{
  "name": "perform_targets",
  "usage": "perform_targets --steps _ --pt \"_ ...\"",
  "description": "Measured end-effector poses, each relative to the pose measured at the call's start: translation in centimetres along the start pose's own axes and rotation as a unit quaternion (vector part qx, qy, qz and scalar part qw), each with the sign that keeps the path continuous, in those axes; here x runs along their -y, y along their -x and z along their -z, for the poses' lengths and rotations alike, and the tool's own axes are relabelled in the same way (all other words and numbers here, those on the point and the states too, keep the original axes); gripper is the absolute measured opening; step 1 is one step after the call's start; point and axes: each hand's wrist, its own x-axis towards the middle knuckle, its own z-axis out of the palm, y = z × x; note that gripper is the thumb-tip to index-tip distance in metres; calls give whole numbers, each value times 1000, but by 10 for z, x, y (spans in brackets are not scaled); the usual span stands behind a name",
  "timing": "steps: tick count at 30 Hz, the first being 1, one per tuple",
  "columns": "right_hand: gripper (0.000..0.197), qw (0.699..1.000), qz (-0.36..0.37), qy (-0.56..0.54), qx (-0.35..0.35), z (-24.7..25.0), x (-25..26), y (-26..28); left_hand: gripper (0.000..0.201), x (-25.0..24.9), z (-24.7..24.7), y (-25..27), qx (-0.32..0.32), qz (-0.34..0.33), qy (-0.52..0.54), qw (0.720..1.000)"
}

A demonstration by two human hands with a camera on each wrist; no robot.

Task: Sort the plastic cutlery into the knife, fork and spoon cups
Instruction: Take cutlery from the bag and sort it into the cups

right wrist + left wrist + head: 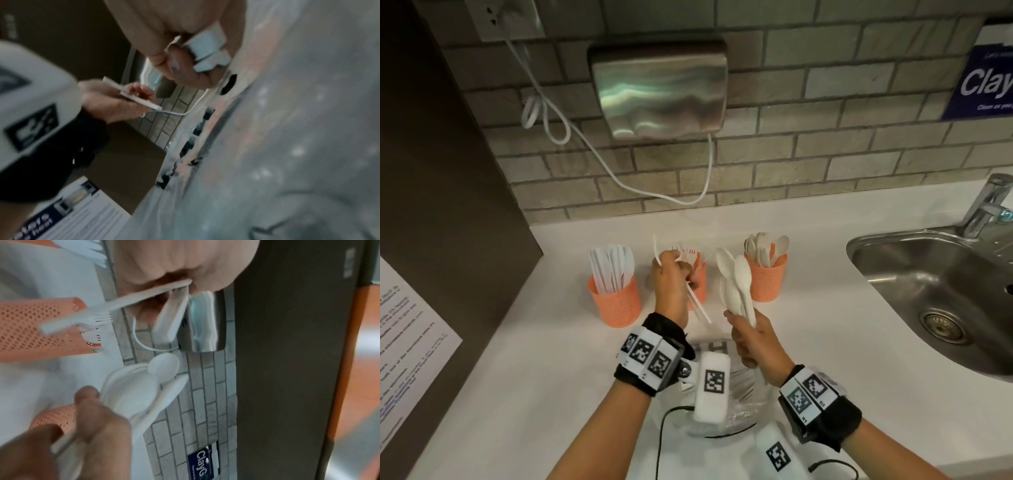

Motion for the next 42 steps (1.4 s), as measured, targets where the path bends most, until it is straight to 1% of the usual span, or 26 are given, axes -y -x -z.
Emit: perform_targets --steps 1,2,3,5,6,8,9,10,12,15,17,19,20,22,23,25,27,29,30,32,35,38,40,42 --pt "21 999 -10 -28 16 2 3 1 28 -2 3 0 20 36 28 999" --pt "22 998 -18 -58 27 3 6 1 28 -2 6 1 42 64 35 996" --pt "21 995 -29 -90 34 4 9 0 25 1 10 0 62 77 17 995" --pt "23 988 -45 -143 42 5 13 -1 18 10 15 3 98 73 -80 989" --pt "25 986 -46 -156 45 6 14 -2 17 15 16 6 115 61 -139 982" --pt "27 987 -38 -148 53 5 15 -3 22 26 14 14 144 27 -218 965" --pt "29 989 -31 -132 60 4 15 -3 23 30 11 19 156 17 -234 960" --pt "31 990 -22 -117 70 2 15 -3 26 34 9 21 166 15 -236 957" --pt "36 989 -14 -114 91 1 14 -3 28 38 7 22 174 36 -207 962" --pt "38 987 -17 -119 109 4 16 -2 19 38 8 19 193 72 -179 962" --pt "40 988 -8 -105 113 5 14 -3 15 38 6 18 185 86 -156 967" --pt "43 990 3 -90 108 5 12 -3 21 41 4 15 148 71 -149 975" --pt "40 991 5 -86 101 5 10 -2 25 42 2 12 127 50 -161 977" --pt "30 994 1 -82 79 4 8 -2 26 42 0 7 90 -1 -166 982" --pt "28 995 -2 -74 66 5 7 -2 29 40 0 4 72 -24 -147 986" --pt "30 997 -3 -52 51 8 6 -3 36 35 1 -1 48 -51 -89 994" --pt "38 997 -8 -53 62 12 8 -4 33 27 3 -4 56 -30 -39 997" --pt "40 991 -27 -88 92 16 12 -5 26 21 5 -5 85 -2 -52 995" --pt "42 986 -44 -117 113 18 14 -4 24 19 5 -4 106 -3 -73 992" --pt "50 965 -76 -183 171 22 18 -4 19 19 6 -1 168 -7 -107 980" --pt "50 919 -126 -237 288 22 16 -5 18 22 6 1 248 34 -113 961" --pt "36 857 -173 -270 403 17 14 -4 25 25 7 0 300 71 -69 949" --pt "29 828 -185 -276 452 16 16 -2 28 27 8 0 328 77 -53 940" --pt "23 807 -198 -268 487 15 18 0 42 29 8 1 343 83 -70 933"
